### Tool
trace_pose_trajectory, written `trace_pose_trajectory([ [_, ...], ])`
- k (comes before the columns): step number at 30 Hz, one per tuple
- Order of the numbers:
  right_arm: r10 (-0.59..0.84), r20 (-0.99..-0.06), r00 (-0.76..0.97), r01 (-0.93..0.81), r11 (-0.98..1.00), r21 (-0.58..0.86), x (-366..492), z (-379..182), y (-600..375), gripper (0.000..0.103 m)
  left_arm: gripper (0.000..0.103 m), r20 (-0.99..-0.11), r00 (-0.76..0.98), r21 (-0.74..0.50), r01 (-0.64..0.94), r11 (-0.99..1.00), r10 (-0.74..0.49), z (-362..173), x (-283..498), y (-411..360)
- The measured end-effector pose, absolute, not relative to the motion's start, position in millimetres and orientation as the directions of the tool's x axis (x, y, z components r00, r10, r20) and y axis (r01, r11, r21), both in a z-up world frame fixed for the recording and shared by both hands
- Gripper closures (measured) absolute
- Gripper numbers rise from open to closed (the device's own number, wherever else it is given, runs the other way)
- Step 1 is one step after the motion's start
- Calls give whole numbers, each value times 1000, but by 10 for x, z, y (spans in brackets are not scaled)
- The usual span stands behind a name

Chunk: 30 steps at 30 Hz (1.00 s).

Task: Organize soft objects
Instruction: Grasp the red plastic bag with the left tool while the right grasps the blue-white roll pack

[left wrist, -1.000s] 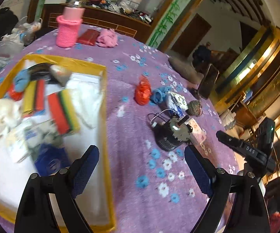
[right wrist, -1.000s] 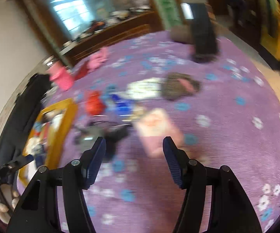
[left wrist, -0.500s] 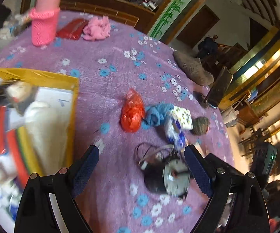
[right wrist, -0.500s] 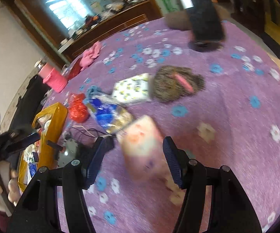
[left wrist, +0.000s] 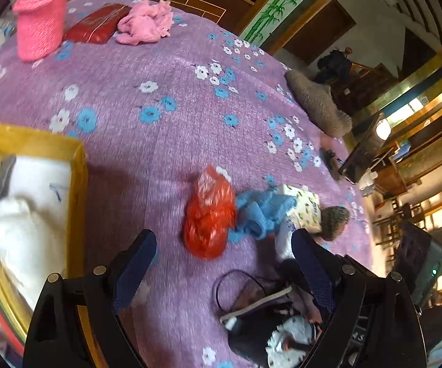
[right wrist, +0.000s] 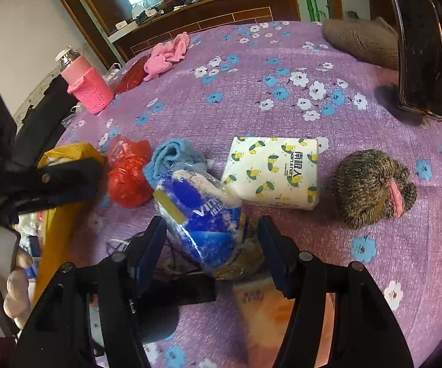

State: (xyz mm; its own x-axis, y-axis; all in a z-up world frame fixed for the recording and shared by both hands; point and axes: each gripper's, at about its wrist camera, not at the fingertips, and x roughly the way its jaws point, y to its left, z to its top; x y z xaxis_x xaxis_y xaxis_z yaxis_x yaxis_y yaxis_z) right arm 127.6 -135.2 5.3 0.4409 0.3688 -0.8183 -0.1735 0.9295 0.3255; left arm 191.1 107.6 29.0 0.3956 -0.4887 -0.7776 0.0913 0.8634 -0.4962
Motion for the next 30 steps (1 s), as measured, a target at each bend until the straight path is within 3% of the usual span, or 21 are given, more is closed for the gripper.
trace_pose_trajectory([
  [6, 354, -812, 463, -128, 934, 335, 1227, 98, -1506, 48, 16, -772, 385, -496, 133, 858, -506, 219, 2003, 923],
  [9, 370, -799, 475, -99, 924, 369, 1215, 125, -1627, 48, 35, -788, 373, -458, 177, 871, -490, 151, 2039, 809],
  [11, 382, -792, 476, -83, 916, 393, 1217, 121, -1697, 48, 55, -791, 362, -458, 182, 870, -493, 96, 2076, 772],
  [14, 396, -789, 471, -66, 907, 415, 1228, 89, -1737, 48, 70, -799, 356, -453, 174, 874, -485, 4, 2117, 760],
  [21, 389, -774, 499, -66, 908, 413, 1200, 139, -1740, 48, 71, -765, 423, -466, 159, 871, -486, 170, 1991, 898],
  [30, 413, -726, 550, -68, 888, 454, 1156, 274, -1809, 48, 70, -662, 515, -541, 174, 823, -544, 688, 1000, 1610],
])
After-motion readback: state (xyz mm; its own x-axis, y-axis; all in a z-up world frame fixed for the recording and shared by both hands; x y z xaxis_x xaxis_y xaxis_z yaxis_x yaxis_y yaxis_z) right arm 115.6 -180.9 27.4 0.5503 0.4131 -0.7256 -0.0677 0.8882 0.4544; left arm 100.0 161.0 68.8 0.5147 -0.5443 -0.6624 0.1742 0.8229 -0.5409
